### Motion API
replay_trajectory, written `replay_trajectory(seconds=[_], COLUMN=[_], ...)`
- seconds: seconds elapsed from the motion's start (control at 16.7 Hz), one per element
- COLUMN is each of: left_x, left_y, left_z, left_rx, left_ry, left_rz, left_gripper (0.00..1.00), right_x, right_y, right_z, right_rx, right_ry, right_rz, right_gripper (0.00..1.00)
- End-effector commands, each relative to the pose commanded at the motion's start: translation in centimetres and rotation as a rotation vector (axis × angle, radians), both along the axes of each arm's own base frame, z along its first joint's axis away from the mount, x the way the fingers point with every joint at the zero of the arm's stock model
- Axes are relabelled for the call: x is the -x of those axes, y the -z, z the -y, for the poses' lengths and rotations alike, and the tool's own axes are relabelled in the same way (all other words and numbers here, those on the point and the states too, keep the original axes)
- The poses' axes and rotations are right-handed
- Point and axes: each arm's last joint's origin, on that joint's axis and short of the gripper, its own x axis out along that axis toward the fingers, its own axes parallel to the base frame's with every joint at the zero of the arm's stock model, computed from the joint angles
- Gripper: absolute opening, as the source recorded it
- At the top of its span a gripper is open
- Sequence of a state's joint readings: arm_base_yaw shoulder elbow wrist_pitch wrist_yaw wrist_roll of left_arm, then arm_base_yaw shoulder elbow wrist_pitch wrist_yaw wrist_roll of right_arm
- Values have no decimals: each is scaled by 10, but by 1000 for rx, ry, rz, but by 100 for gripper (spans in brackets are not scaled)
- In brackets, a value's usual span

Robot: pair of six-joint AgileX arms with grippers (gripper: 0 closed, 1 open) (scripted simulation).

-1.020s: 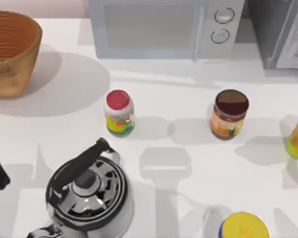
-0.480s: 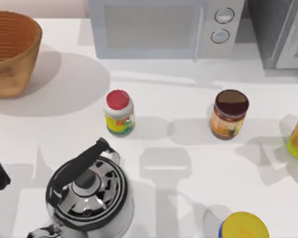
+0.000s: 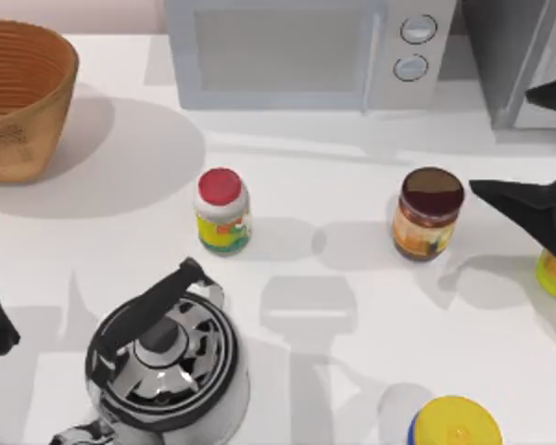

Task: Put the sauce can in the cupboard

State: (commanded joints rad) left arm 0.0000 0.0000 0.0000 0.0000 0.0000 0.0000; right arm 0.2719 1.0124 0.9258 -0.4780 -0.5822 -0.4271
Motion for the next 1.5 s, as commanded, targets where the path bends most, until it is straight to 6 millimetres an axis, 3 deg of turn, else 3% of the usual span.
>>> replay_trajectory(seconds=[0.24, 0.6, 0.78, 1.08, 1.32, 1.5], left_x=[0, 0, 0, 0, 0, 0], left_y=[0, 0, 0, 0, 0, 0], left_z=[0, 0, 0, 0, 0, 0], left_rx=[0, 0, 0, 0, 0, 0], left_ry=[0, 0, 0, 0, 0, 0], left_rz=[0, 0, 0, 0, 0, 0], left_gripper=[100, 100, 100, 100, 100, 100], right_x=[-40, -100, -134, -177, -193, -195], right_y=[1, 43, 79, 144, 180, 189], right_z=[-24, -38, -29, 6, 29, 35], right_rx=[84, 196, 230, 234, 208, 198], right_ry=[-210, -399, -465, -535, -563, -567], right_rz=[-40, -118, -150, -157, -149, -152], right_gripper=[100, 100, 100, 100, 100, 100])
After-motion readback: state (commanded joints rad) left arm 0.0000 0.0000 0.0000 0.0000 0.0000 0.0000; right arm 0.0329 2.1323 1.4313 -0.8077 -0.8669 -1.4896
